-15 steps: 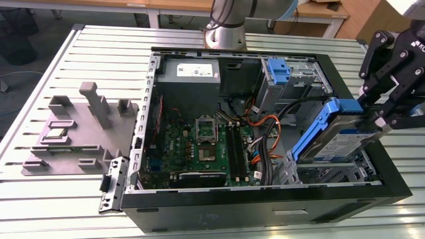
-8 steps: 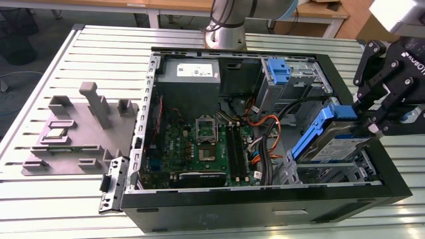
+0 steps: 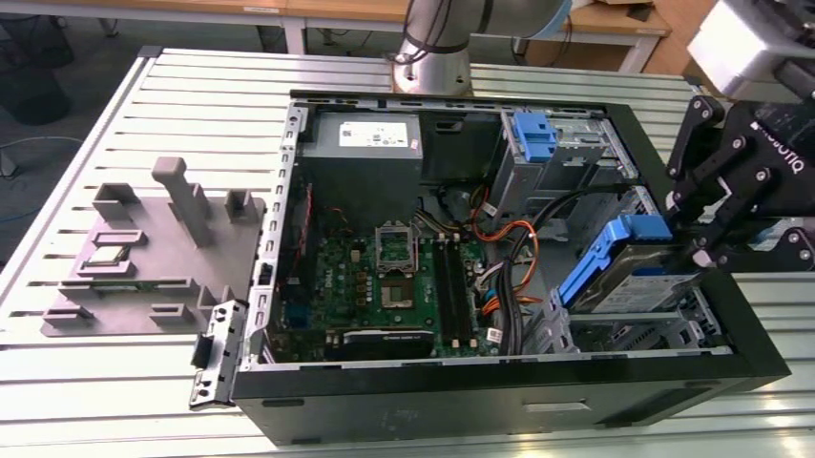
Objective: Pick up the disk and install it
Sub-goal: 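Insert the disk into the insertion slot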
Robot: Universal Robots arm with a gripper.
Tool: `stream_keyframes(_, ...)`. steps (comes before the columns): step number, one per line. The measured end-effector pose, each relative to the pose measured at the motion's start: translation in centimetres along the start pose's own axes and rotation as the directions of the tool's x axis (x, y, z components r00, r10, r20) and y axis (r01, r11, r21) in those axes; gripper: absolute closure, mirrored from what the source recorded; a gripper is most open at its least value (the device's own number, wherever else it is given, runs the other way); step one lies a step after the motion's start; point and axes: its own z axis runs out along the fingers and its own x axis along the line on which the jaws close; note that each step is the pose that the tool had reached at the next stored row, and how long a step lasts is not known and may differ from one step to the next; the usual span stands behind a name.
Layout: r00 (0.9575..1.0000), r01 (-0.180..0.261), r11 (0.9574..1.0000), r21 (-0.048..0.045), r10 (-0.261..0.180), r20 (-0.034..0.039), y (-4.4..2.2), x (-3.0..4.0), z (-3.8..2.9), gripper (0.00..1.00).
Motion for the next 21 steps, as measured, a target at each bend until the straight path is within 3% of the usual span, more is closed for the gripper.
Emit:
stream_keyframes(8, 1.0000, 0.000, 1.0000, 0.0000, 0.000, 0.0001, -0.06, 0.07, 1.45, 0.65)
stream_keyframes(17, 1.0000, 0.000, 1.0000, 0.0000, 0.000, -0.0012, -0.07, 0.07, 1.51, 0.64)
stream_keyframes(18, 1.0000, 0.000, 1.0000, 0.0000, 0.000, -0.0011, -0.07, 0.08, 1.51, 0.58)
stream_keyframes(21, 1.0000, 0.000, 1.0000, 0.0000, 0.000, -0.0011, -0.06, 0.07, 1.52, 0.58)
